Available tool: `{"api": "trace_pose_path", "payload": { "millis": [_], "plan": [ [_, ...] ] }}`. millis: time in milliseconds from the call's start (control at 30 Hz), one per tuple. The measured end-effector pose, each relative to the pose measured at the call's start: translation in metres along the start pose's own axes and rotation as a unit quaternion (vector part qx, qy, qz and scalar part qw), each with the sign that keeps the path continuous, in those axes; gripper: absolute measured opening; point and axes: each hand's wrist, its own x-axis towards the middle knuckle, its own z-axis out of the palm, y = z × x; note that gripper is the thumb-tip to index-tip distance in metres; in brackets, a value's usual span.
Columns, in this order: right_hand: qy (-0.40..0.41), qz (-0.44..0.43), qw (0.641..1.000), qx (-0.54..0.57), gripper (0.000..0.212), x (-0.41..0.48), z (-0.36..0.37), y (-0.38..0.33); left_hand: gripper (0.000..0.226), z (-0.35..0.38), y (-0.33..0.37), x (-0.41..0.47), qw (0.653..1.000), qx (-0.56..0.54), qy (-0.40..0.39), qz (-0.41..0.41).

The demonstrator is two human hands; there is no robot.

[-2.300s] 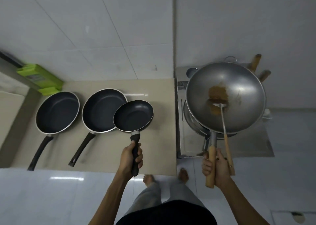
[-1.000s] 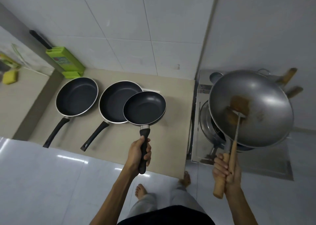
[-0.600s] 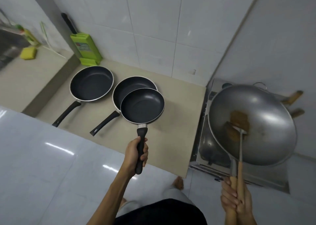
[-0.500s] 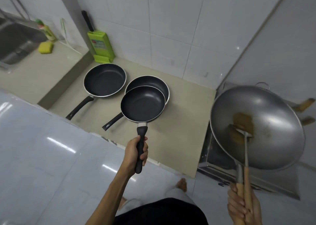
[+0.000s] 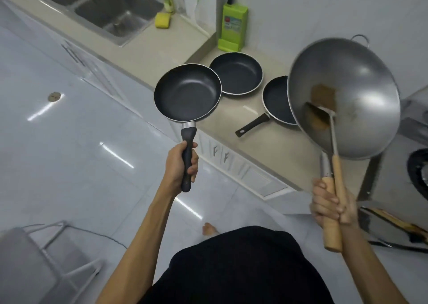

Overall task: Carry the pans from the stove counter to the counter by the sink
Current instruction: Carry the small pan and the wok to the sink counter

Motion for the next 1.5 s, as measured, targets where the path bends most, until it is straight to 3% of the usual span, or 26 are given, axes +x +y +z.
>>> {"api": "trace_pose_path", "payload": {
  "millis": [133,267,467,633,767,900,1100,1300,1367,1500],
  "plan": [
    [-0.051,0.044,0.998,0.009,0.022,0.056,0.024,0.024,0.032,-0.055,0.034,0.007,0.999,-0.003,0.023,0.027],
    [-0.078,0.073,0.994,0.013,0.029,0.104,0.060,0.036,0.030,-0.098,0.072,0.024,0.998,0.009,0.046,0.051],
    [-0.072,0.098,0.992,0.020,0.031,0.183,0.108,0.053,0.030,-0.154,0.137,0.066,0.995,0.022,0.054,0.085],
    [-0.071,0.122,0.990,0.024,0.045,0.298,0.162,0.087,0.029,-0.226,0.209,0.124,0.993,0.019,0.062,0.103],
    [-0.100,0.149,0.982,0.057,0.035,0.389,0.214,0.121,0.030,-0.288,0.264,0.160,0.993,0.014,0.079,0.091],
    [-0.115,0.155,0.981,0.022,0.021,0.464,0.264,0.150,0.029,-0.347,0.314,0.192,0.991,0.012,0.102,0.085],
    [-0.080,0.171,0.982,0.018,0.024,0.554,0.322,0.186,0.028,-0.422,0.372,0.248,0.988,-0.007,0.127,0.089],
    [-0.050,0.183,0.982,0.019,0.048,0.659,0.385,0.241,0.029,-0.520,0.441,0.310,0.988,-0.005,0.120,0.095],
    [-0.034,0.172,0.984,0.021,0.050,0.743,0.439,0.305,0.030,-0.613,0.511,0.350,0.990,-0.009,0.103,0.094],
    [-0.017,0.173,0.984,0.043,0.051,0.784,0.473,0.343,0.030,-0.671,0.545,0.375,0.990,0.003,0.109,0.084]
  ]
}}
